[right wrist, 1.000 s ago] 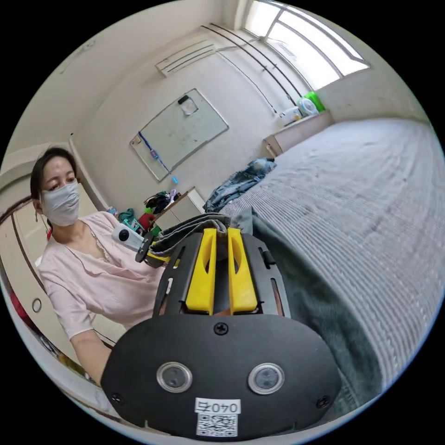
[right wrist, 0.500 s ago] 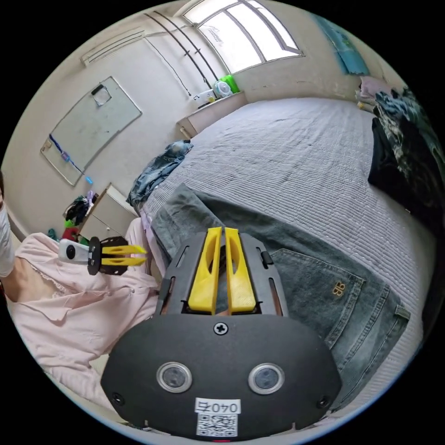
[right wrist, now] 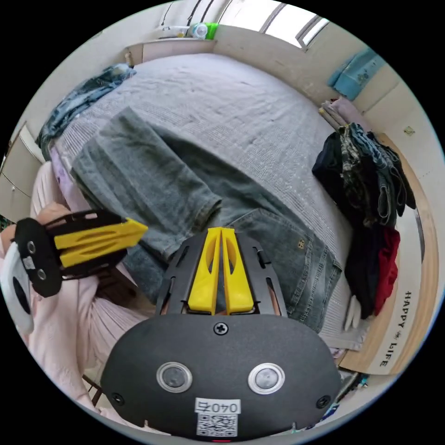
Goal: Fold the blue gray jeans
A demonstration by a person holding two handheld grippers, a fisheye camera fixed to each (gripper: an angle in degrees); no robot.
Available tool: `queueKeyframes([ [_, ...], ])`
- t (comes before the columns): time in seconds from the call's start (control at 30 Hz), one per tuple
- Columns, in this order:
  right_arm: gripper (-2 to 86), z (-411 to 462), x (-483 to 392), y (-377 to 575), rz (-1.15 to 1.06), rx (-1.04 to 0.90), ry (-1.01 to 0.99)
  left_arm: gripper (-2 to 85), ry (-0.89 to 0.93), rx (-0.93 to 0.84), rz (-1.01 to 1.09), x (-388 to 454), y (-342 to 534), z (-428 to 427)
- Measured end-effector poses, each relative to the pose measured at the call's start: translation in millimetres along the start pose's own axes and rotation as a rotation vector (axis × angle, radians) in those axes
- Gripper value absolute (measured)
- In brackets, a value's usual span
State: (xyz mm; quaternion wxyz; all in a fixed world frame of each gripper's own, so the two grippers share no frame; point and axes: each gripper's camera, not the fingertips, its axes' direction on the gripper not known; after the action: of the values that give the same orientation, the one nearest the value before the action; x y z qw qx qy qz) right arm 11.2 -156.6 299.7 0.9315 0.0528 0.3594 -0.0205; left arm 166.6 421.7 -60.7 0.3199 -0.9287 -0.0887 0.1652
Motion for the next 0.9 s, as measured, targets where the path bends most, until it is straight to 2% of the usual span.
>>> queueKeyframes([
  [0.07,-1.0,-13,0,-11,0.008,0.101,-0.168,-0.9,0.036,0.021,-0.023,-8,-3,5],
  [0.13,-1.0,1,-9,-24,0.018,0.088,-0.221,-0.9,0.056,-0.007,-0.044,-13,-9,23],
  [0.2,-1.0,33,-22,-38,0.03,-0.002,-0.15,-0.9,0.174,-0.113,-0.027,-14,-9,60],
  [0.23,-1.0,61,-30,-44,0.019,-0.101,-0.105,-0.9,0.173,-0.122,-0.032,-15,-7,66],
  [0.3,-1.0,60,-36,-48,0.041,-0.09,-0.123,-0.9,0.161,-0.076,-0.053,-40,6,55],
  [0.37,-1.0,44,-50,-53,0.016,-0.14,-0.034,-0.9,0.146,-0.013,-0.124,-72,28,30],
  [0.43,-1.0,20,-68,-50,-0.017,-0.047,0.037,-0.9,0.053,0.026,-0.185,-106,59,4],
  [0.5,-1.0,-8,-88,-51,-0.078,0.06,-0.019,-0.9,-0.107,-0.001,-0.272,-152,104,-15],
  [0.6,-1.0,-36,-129,-71,-0.184,0.199,-0.209,-0.9,-0.224,-0.1,-0.379,-208,149,-20],
  [0.7,-1.0,-31,-171,-104,-0.229,0.232,-0.318,-0.9,-0.255,-0.164,-0.481,-254,179,-20],
  [0.83,-1.0,-5,-202,-140,-0.121,0.209,-0.469,-0.9,-0.231,-0.249,-0.527,-292,203,-13],
  [0.9,-1.0,11,-210,-150,-0.064,0.157,-0.478,-0.9,-0.169,-0.297,-0.522,-308,219,-4],
])
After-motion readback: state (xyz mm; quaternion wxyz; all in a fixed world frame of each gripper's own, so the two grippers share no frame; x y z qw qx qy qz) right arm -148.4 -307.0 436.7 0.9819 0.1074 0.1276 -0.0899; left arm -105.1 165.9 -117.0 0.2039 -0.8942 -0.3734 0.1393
